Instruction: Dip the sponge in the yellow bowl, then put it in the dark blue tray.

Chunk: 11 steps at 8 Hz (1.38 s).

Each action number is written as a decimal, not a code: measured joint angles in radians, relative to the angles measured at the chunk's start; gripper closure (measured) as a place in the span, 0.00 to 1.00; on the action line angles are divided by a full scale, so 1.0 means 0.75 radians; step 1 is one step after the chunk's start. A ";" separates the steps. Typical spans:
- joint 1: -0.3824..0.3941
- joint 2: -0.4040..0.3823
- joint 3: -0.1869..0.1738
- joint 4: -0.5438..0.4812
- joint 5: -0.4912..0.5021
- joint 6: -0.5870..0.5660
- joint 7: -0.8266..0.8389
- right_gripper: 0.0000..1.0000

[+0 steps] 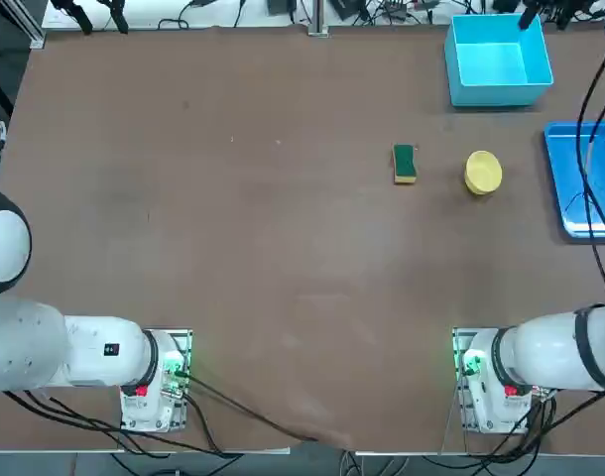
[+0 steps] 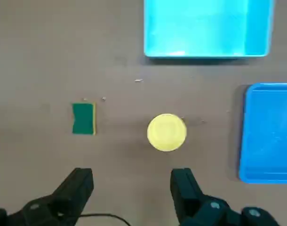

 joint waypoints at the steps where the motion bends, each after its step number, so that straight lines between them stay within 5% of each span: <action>1: 0.059 0.050 0.001 -0.008 0.002 0.004 0.006 0.00; 5: 0.272 0.340 0.004 -0.075 0.004 0.263 0.105 0.00; 11: 0.431 0.629 0.004 -0.203 0.005 0.596 0.340 0.00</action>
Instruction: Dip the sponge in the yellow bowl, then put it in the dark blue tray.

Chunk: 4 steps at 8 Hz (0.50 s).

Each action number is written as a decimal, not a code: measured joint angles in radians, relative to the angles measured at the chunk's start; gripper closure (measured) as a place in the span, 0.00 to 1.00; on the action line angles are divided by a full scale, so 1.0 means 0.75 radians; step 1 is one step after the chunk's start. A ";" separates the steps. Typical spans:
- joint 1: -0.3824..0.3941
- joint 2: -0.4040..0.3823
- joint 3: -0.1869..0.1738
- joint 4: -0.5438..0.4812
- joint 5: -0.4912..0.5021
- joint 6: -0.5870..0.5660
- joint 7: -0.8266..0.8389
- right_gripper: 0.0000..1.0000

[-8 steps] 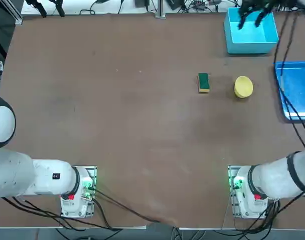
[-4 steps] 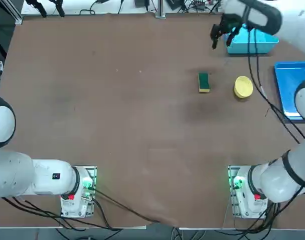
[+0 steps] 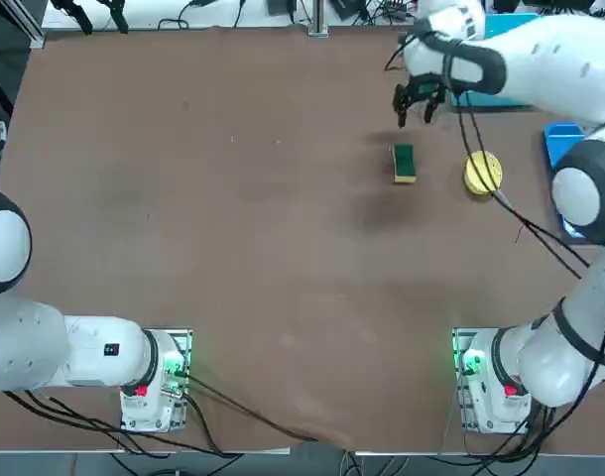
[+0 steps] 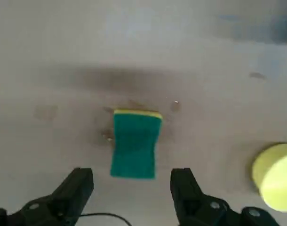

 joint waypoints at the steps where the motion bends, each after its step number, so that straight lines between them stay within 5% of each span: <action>1: 0.000 0.035 -0.001 -0.026 0.000 0.063 0.003 0.00; 4: 0.000 0.076 -0.005 -0.146 0.000 0.236 0.006 0.00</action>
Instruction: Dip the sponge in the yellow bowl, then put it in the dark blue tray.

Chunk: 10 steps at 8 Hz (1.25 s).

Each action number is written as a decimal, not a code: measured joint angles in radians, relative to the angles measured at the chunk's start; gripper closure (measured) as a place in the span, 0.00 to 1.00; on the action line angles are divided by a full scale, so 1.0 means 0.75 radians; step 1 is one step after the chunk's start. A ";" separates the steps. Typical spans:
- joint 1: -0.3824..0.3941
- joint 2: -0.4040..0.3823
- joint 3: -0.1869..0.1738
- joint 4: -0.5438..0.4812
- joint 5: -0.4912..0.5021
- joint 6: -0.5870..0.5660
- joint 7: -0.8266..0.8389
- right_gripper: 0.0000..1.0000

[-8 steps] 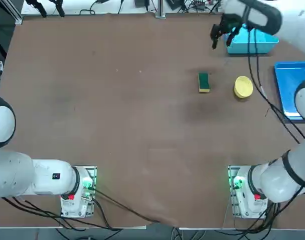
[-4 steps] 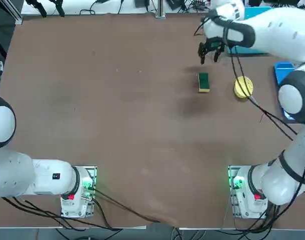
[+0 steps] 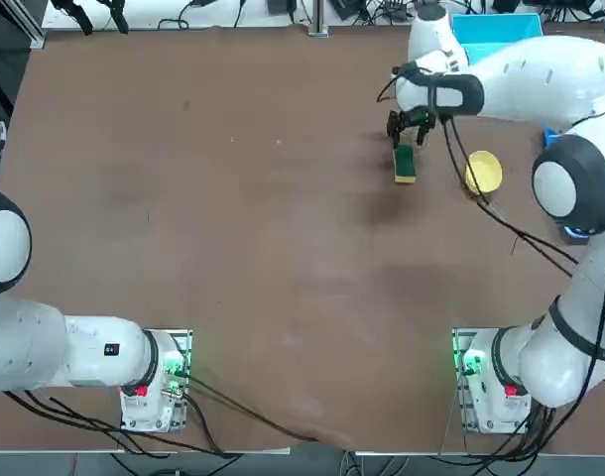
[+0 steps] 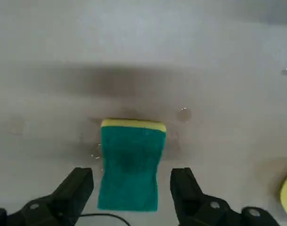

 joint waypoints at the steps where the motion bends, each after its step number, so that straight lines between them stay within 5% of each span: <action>1: 0.000 0.006 0.000 -0.025 0.000 0.032 0.001 0.00; 10: 0.004 0.019 0.014 -0.163 0.027 0.248 0.008 0.00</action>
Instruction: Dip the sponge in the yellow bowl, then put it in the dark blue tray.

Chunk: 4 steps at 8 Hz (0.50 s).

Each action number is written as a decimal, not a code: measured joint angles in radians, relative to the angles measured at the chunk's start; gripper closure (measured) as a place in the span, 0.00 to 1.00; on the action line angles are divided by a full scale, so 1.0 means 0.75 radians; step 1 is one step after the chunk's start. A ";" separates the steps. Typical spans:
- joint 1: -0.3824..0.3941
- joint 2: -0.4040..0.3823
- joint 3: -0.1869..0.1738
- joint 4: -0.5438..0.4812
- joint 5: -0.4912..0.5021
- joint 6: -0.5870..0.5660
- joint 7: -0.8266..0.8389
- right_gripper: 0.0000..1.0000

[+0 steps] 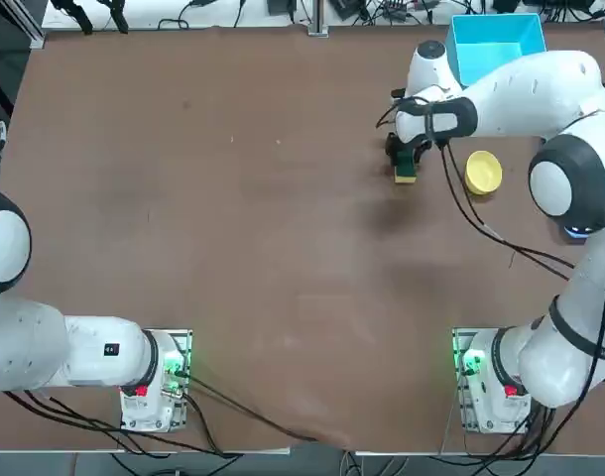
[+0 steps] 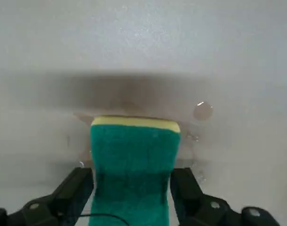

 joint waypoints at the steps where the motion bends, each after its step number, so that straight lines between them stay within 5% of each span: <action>1: 0.001 0.002 0.001 -0.003 0.008 0.000 0.000 0.00; 4: 0.001 0.023 0.001 -0.006 0.010 0.001 0.001 0.04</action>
